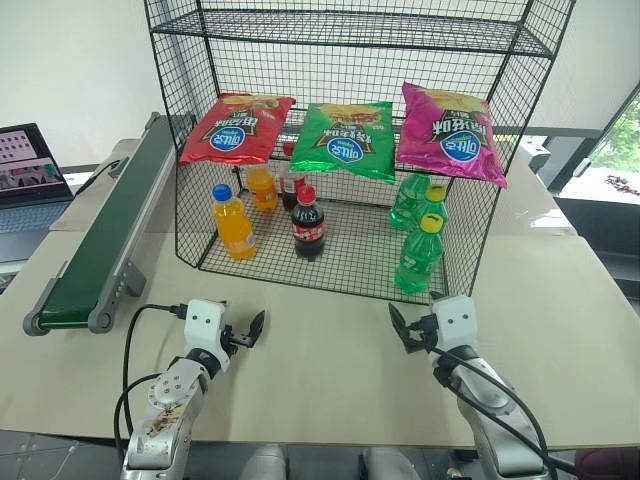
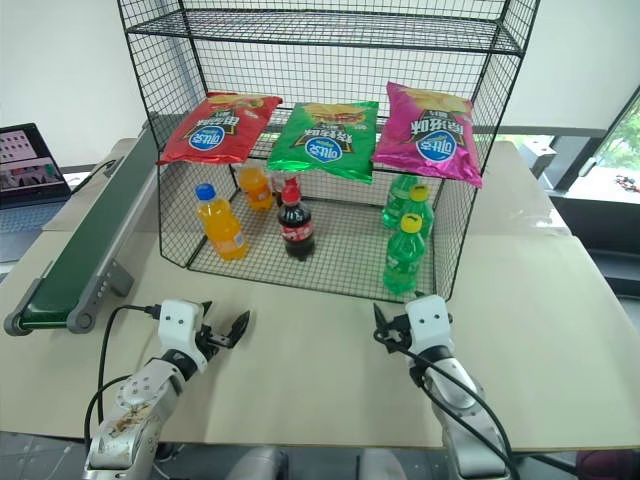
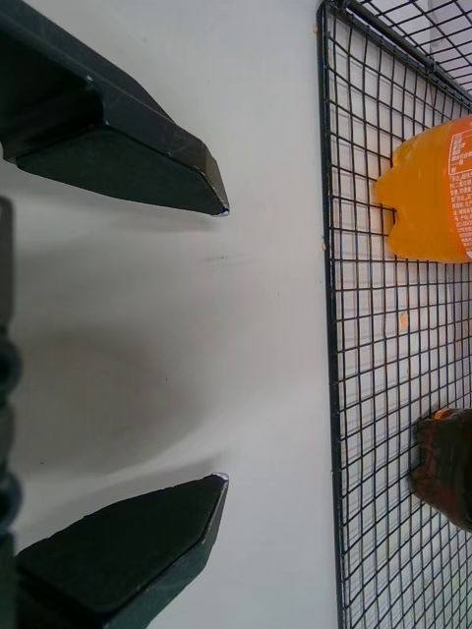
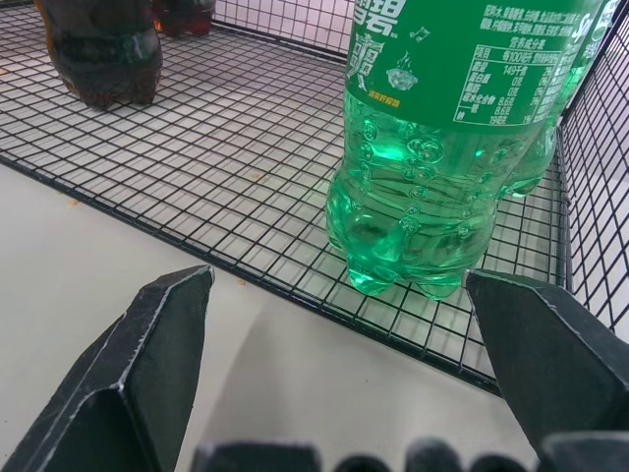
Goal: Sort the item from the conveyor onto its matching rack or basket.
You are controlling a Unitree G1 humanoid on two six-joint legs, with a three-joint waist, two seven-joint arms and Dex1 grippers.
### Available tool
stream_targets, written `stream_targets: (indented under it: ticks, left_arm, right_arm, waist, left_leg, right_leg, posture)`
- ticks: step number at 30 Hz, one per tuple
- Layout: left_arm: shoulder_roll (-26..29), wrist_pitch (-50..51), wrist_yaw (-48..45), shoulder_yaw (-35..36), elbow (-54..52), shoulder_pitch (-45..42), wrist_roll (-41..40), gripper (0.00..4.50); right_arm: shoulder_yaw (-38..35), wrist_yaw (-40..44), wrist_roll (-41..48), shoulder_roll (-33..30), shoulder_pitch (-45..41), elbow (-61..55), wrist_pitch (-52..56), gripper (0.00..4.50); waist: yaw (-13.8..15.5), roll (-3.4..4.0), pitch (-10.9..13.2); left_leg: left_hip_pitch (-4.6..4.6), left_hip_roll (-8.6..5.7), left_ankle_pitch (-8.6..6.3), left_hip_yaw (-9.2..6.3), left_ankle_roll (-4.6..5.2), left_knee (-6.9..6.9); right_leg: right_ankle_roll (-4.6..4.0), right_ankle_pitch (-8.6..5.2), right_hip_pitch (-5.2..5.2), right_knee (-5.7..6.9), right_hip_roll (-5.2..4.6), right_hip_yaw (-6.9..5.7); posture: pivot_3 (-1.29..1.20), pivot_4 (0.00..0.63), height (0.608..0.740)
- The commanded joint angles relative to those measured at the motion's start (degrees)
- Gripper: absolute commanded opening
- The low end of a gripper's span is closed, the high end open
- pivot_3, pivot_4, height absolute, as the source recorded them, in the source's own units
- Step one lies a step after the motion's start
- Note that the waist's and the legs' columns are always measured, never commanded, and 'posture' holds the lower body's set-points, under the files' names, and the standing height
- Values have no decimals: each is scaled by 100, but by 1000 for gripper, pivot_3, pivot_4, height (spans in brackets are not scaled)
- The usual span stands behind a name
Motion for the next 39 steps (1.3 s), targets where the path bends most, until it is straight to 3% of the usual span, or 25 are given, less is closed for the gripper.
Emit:
stream_targets:
  ticks: [1,9,16,39]
  left_arm:
    - [33,-30,53,26,-235,-89,28,4463]
    - [-91,-281,545,15,-152,-137,472,4463]
    - [-91,-283,206,104,-184,-93,99,4463]
    - [59,-383,38,118,-145,-53,133,4463]
  right_arm:
    - [-27,-2,-11,-10,-29,-252,-115,4500]
    - [-80,9,6,-26,-58,-261,-108,4500]
    - [-79,43,12,-31,-113,-256,-80,4500]
    - [-31,19,-13,21,-97,-275,-52,4500]
  waist:
    - [0,0,0]
    - [-2,1,-1]
    - [1,1,-1]
    - [1,3,-2]
  left_leg:
    - [0,0,0,0,0,0]
    - [0,0,0,0,0,0]
    - [0,0,0,0,0,0]
    - [0,0,0,0,0,1]
  right_leg:
    - [0,0,0,0,0,0]
    - [0,0,1,0,0,0]
    - [0,0,1,0,0,0]
    - [0,0,1,0,0,0]
  posture:
    - [0,150,738]
    - [0,150,738]
    - [0,150,738]
    - [0,150,738]
